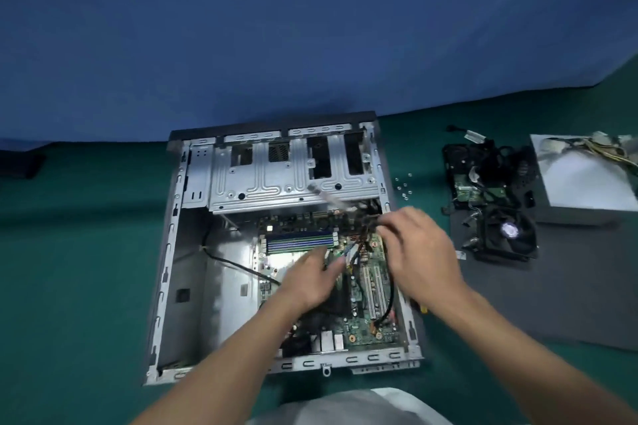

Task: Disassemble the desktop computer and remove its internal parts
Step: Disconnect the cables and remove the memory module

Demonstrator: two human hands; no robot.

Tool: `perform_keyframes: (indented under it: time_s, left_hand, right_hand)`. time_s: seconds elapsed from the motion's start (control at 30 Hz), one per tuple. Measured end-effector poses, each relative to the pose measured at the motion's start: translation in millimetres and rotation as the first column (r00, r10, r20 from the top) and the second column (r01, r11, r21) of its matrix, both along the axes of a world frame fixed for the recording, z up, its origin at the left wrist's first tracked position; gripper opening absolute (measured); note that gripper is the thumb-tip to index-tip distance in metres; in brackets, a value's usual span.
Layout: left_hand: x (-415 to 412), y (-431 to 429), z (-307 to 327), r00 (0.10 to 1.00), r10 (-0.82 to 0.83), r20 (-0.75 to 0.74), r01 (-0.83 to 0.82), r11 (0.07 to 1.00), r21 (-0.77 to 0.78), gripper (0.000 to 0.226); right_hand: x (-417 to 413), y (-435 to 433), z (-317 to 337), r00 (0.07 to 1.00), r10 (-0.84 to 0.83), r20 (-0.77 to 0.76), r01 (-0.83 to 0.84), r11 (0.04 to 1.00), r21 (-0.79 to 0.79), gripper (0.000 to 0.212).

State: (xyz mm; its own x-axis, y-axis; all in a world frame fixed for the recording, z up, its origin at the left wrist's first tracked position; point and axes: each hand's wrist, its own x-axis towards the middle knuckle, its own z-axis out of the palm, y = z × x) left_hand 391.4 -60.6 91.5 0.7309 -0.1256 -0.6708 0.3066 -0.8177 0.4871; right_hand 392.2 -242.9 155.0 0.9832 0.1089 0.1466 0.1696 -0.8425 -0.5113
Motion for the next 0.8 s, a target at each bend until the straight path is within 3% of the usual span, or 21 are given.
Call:
perform_keyframes:
  time_s: [0.1,0.23,0.33,0.43,0.63,0.8]
  left_hand:
    - [-3.4,-47.2,16.6,0.978,0.203,-0.037,-0.206,0.941,-0.267,0.079]
    - [-7.5,-85.9,28.7,0.984,0.175,-0.009,-0.167,0.919,-0.357,0.076]
    - [-6.5,-94.1,31.6,0.978,0.210,0.002,-0.194,0.904,-0.380,0.064]
    - [-3.3,-94.4,30.2,0.974,0.225,0.019,-0.207,0.923,-0.323,0.066]
    - [-7.5,-97.1,30.2,0.956,0.293,-0.004,-0.279,0.903,-0.326,0.069]
    - [-7.1,-99.7,30.3,0.945,0.327,-0.009,-0.315,0.902,-0.296,0.072]
  right_hand:
    - [-10.2,-42.4,-19.3,0.937,-0.309,-0.164,0.343,0.906,0.248,0.007]
    - [-26.6,-80.2,-68.7,0.675,-0.501,-0.542,0.699,0.668,0.253,0.011]
    - [-35.0,-96.0,-97.5,0.546,-0.525,-0.653,0.794,0.574,0.203,0.007]
    - [-38.2,-107.6,-112.9,0.538,-0.502,-0.677,0.777,0.606,0.169,0.007]
    - [-27.3,-113.3,-119.5,0.617,-0.455,-0.642,0.667,0.735,0.121,0.014]
    - [-26.9,-108.1,-116.3,0.752,-0.400,-0.525,0.404,0.908,-0.112,0.007]
